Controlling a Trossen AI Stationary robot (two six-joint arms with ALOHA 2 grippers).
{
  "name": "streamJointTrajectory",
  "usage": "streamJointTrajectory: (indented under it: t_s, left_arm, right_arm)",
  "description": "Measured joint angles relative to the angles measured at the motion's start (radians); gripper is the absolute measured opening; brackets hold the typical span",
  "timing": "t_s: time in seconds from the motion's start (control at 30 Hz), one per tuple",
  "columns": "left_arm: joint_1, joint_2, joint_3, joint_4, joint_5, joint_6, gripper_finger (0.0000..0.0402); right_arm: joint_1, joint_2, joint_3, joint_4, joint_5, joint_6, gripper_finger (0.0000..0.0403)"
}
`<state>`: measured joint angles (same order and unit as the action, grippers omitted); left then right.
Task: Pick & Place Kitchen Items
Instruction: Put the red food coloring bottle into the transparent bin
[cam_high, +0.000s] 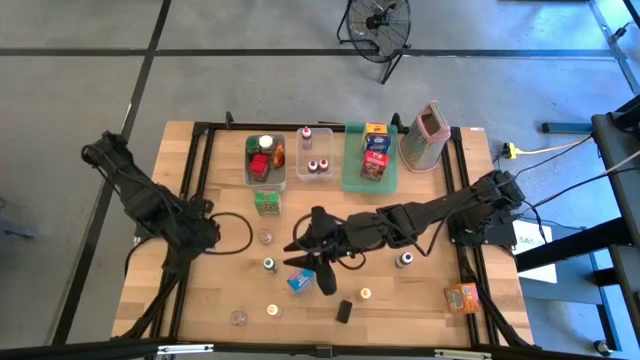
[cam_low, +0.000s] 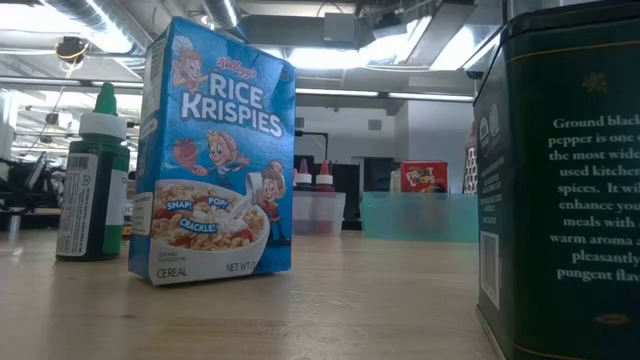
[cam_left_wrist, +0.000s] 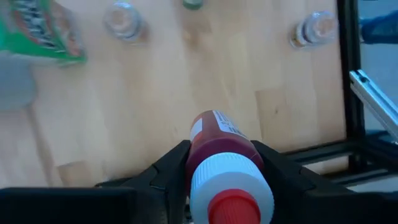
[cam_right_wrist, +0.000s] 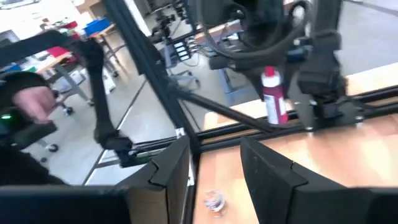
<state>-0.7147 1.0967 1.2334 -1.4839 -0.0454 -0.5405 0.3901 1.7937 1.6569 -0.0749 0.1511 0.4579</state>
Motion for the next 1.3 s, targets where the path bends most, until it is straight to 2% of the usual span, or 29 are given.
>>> streamJointTrajectory:
  t_s: [0.17, 0.4, 0.53, 0.67, 0.8, 0.93, 1.13, 1.3]
  left_arm:
    - [0.069, 0.061, 0.111, -0.092, 0.012, -0.019, 0.0146]
    - [0.208, 0.198, 0.347, -0.088, -0.001, 0.096, 0.0146]
    - [0.281, 0.295, 0.527, -0.089, -0.085, 0.133, 0.0145]
    - [0.347, 0.385, 0.715, -0.085, -0.239, 0.137, 0.0145]
    - [0.400, 0.451, 0.846, -0.086, -0.283, 0.194, 0.0145]
    - [0.437, 0.501, 0.911, -0.087, -0.288, 0.206, 0.0145]
    - [0.469, 0.548, 0.931, -0.088, -0.297, 0.245, 0.0145]
    - [0.489, 0.559, 0.932, -0.088, -0.297, 0.248, 0.0145]
  right_arm:
    - [-0.014, -0.030, 0.000, -0.063, -0.021, -0.047, 0.0178]
    - [-0.048, -0.067, 0.000, -0.131, -0.023, -0.154, 0.0233]
    - [-0.078, -0.083, 0.001, -0.199, -0.024, -0.156, 0.0246]
    - [-0.104, -0.091, 0.000, -0.243, -0.023, -0.180, 0.0248]
    - [-0.131, -0.100, 0.000, -0.261, -0.018, -0.227, 0.0248]
    - [-0.153, -0.101, 0.000, -0.269, 0.032, -0.279, 0.0248]
    - [-0.199, -0.101, 0.000, -0.324, 0.086, -0.291, 0.0248]
    - [-0.226, -0.101, 0.000, -0.334, 0.070, -0.294, 0.0263]
